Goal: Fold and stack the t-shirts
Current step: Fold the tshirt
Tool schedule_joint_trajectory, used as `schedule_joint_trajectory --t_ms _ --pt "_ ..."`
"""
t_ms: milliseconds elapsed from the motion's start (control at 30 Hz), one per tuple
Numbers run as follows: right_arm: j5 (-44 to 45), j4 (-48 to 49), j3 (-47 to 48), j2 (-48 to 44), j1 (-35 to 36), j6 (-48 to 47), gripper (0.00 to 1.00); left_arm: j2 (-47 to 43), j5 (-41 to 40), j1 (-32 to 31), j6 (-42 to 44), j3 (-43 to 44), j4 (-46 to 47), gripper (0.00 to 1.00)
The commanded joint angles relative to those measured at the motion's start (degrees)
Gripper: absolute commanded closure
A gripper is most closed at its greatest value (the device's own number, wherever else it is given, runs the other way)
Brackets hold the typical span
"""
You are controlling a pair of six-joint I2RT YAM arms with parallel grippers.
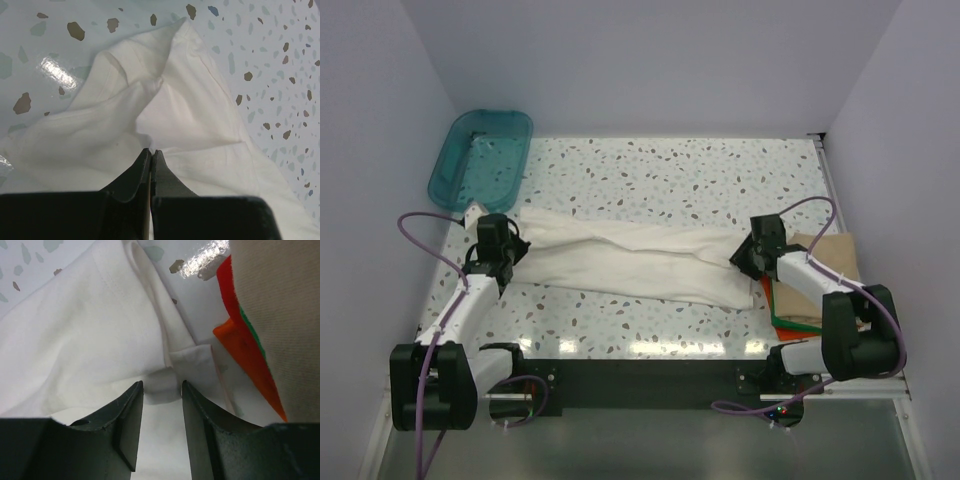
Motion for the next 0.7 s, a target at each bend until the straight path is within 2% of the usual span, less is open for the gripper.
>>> schedule_joint_trajectory --t_ms 0,33,67,167,300,667 --pt "0.1 3.0 0.1 0.4 -0.2 -0.5 0.60 0.3 -0.6 0.3 0.9 1.8 1.4 1.00" --pt "0.0 3.0 0.3 0.4 -0.2 -0.5 0.62 0.4 -0.6 0.3 1.0 1.8 1.4 1.00" --pt "0.0 2.9 0.6 0.4 -0.2 -0.6 0.71 0.4 -0.7 0.3 0.9 1.8 1.4 1.00" --pt "0.2 2.2 1.3 0.4 -0.2 -0.7 0.84 0.3 -0.6 0.3 1.1 2.2 1.4 1.00" --pt "1.0 -0.4 2.7 -0.6 -0.2 -1.2 0.98 0.1 -1.0 0.3 1.3 3.0 0.5 1.00" --pt "2.0 -4.9 4.3 -5.2 -3.1 -3.6 1.00 -1.6 -2.5 0.4 1.5 3.8 -1.5 1.00"
